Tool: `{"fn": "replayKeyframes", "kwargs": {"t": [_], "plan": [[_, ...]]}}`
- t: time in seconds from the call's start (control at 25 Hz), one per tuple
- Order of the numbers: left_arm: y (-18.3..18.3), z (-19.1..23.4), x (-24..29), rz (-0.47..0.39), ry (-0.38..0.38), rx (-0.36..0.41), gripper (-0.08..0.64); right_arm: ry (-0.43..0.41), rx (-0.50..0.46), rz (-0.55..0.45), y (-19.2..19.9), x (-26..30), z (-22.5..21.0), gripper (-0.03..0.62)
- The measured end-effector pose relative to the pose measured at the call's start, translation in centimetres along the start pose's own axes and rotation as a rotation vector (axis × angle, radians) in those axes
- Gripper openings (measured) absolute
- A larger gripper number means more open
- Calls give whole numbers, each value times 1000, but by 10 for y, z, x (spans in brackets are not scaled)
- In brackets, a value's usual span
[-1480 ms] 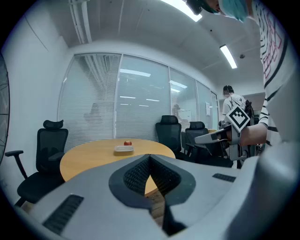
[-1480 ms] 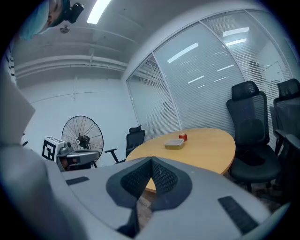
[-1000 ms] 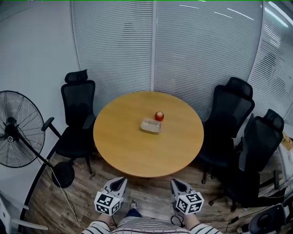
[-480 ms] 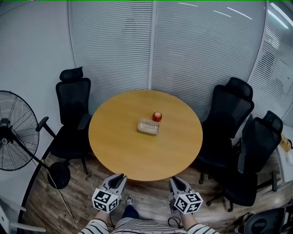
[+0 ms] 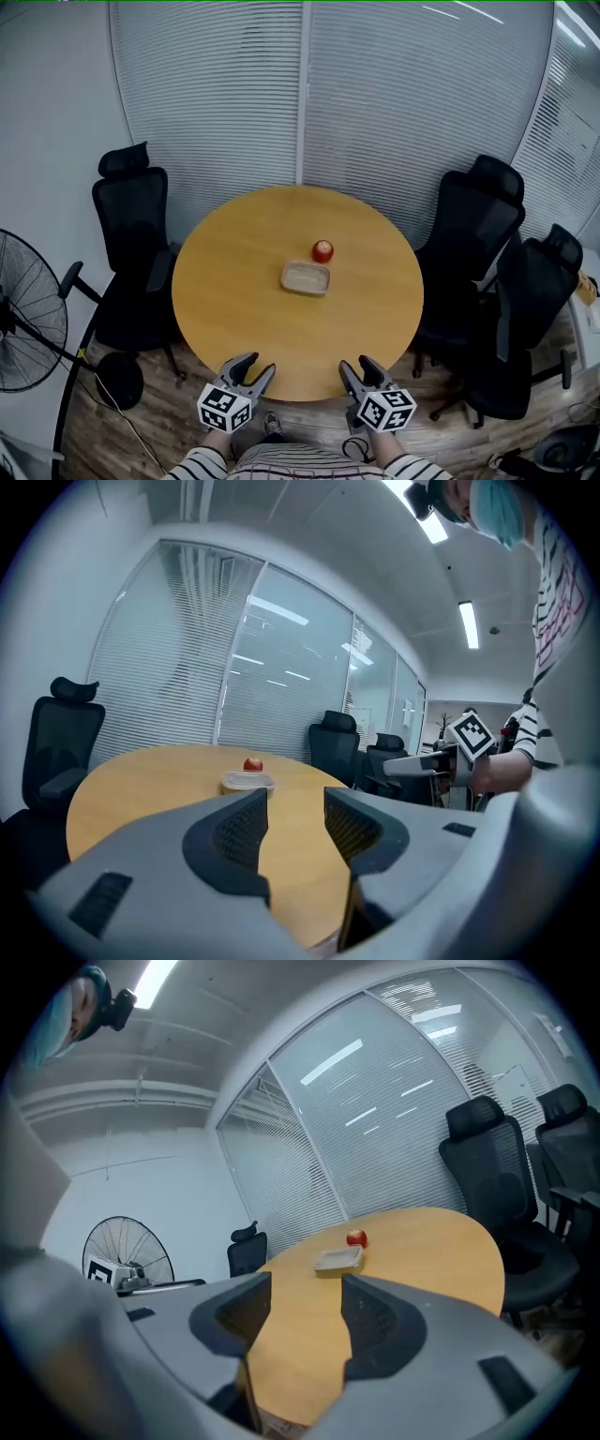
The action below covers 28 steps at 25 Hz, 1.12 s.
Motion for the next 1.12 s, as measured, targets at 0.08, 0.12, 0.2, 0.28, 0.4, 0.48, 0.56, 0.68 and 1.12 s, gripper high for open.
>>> {"fn": "replayKeyframes", "kwargs": {"t": [0.08, 0.12, 0.2, 0.28, 0.4, 0.48, 0.56, 0.68, 1.12], "plan": [[-6, 25, 9, 8, 17, -3, 166, 16, 14, 0, -5, 23, 4, 227], [-9, 37, 13, 11, 24, -3, 166, 23, 20, -1, -8, 33, 6, 227], [-15, 60, 19, 16, 37, -7, 166, 36, 33, -4, -11, 53, 11, 227], [-19, 82, 25, 26, 52, -8, 166, 50, 45, -10, -14, 71, 16, 227], [-25, 113, 34, 43, 85, 0, 166, 79, 59, -24, -19, 94, 20, 227], [-27, 130, 41, 52, 113, 8, 166, 104, 70, -30, -19, 106, 19, 227], [-27, 148, 48, 64, 133, 15, 166, 129, 80, -30, -17, 117, 17, 227], [-27, 171, 64, 74, 136, 9, 166, 156, 94, -28, -20, 132, 11, 227], [-36, 220, 134, 55, 55, -43, 166, 109, 81, 61, -46, 214, -37, 225]]}}
Point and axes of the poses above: the fingertips, and each gripper's own axes: x forward along the fingers, z to its left, y out of its underside, the point moved 9 cm from there along -x, backward along the fingers, and after that the axes turned 8 degrees about y, right-handed, at the moved point
